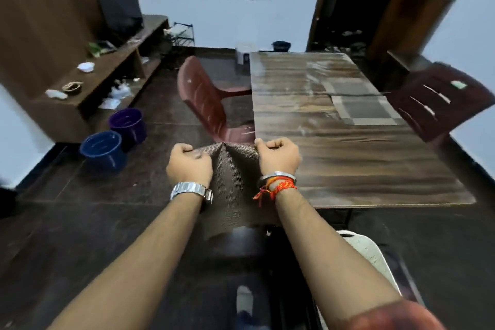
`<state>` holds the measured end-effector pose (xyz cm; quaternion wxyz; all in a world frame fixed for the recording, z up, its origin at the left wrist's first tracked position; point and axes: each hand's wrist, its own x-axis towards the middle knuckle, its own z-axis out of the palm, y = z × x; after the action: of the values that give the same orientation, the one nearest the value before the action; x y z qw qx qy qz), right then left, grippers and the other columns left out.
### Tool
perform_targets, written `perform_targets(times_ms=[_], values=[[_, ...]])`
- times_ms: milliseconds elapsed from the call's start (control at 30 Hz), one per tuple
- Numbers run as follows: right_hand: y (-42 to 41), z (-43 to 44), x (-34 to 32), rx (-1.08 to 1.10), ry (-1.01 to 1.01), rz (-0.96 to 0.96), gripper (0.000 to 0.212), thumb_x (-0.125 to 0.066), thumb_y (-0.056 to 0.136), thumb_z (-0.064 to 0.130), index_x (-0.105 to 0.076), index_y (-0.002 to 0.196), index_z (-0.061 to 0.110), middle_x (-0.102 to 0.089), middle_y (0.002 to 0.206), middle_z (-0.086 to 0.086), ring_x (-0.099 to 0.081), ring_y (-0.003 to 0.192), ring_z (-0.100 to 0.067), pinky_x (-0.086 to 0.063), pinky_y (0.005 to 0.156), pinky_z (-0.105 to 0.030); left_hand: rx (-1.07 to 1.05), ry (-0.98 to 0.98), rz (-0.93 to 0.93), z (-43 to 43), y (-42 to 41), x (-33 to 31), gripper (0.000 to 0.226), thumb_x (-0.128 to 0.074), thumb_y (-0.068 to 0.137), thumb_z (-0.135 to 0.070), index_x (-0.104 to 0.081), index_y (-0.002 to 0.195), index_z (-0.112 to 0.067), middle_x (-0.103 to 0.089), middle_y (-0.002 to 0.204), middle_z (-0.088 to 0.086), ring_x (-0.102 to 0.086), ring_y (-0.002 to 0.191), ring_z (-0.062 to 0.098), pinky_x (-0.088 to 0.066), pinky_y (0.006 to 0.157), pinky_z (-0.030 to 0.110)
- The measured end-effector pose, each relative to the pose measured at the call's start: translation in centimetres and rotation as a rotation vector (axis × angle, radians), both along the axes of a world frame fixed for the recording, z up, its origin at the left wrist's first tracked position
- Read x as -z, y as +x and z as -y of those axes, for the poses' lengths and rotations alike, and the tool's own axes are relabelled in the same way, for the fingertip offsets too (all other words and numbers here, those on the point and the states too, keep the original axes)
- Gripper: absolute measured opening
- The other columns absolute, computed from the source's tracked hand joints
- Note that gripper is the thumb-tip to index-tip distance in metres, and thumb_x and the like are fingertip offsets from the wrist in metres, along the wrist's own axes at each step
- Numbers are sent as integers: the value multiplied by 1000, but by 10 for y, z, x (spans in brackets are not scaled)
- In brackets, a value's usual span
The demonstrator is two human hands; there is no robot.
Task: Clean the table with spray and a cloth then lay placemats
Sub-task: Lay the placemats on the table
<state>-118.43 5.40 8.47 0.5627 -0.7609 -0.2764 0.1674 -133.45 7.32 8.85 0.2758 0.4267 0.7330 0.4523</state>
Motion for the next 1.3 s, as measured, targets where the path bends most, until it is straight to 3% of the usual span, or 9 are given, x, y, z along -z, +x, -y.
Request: perform_targets(times_ms=[167,467,533,667,867,967,1133,1233,1300], values=[[50,-75,9,95,41,-8,21,-79,68,28,-63,63,14,-62,62,5,-58,63,-15,-44,67,-24,81,20,32,-92,45,8,28,-80,77,-34,-66,97,-20,-71,100,6,-65,97,31,-48,81,31],[145,-198,-4,95,101,-26,21,-78,65,18,-60,55,17,-58,54,8,-50,48,-1,-40,54,-14,116,-102,91,-250,109,0,33,-77,78,-46,-66,75,-14,-67,80,-1,-66,90,28,-46,77,28],[161,-219,-2,114,107,-23,21,-77,65,16,-59,54,17,-58,53,8,-48,47,-1,-37,51,-9,146,-114,93,-279,123,2,33,-78,76,-47,-72,83,-15,-71,85,-1,-68,92,27,-47,78,28],[199,-268,18,128,73,-34,25,-77,64,13,-56,51,19,-56,53,7,-47,51,-4,-41,59,-21,264,-195,77,-353,141,18,64,-80,70,-57,-71,121,-20,-69,124,2,-63,116,25,-46,98,31],[238,-329,33,77,-63,11,25,-76,66,3,-58,59,19,-57,57,3,-44,45,3,-40,50,-14,503,-272,187,-446,161,55,57,-92,59,-43,-76,111,-25,-74,116,-4,-69,101,14,-51,98,29],[254,-365,34,98,-214,59,10,-72,72,12,-65,76,19,-63,71,-1,-55,62,-11,-45,63,-22,597,-189,138,-484,175,64,59,-89,70,-33,-71,125,-22,-70,125,-1,-66,110,14,-47,101,24],[271,-408,45,121,-380,165,22,-68,77,19,-71,99,21,-70,95,0,-63,93,-19,-46,88,-26,705,-124,136,-532,201,86,60,-82,80,-21,-62,136,-16,-58,142,-2,-55,129,12,-35,106,15],[279,-420,51,63,-170,227,24,-65,78,17,-71,101,22,-71,105,7,-64,101,-10,-48,97,-31,691,-45,105,-543,208,92,59,-80,83,-23,-60,138,-21,-53,147,-5,-50,134,10,-30,109,15],[294,-444,55,59,-6,310,30,-60,76,14,-69,104,18,-68,109,10,-60,105,-3,-43,101,-24,693,26,102,-563,225,93,59,-77,86,-24,-57,141,-22,-49,151,-5,-44,139,7,-25,111,13]])
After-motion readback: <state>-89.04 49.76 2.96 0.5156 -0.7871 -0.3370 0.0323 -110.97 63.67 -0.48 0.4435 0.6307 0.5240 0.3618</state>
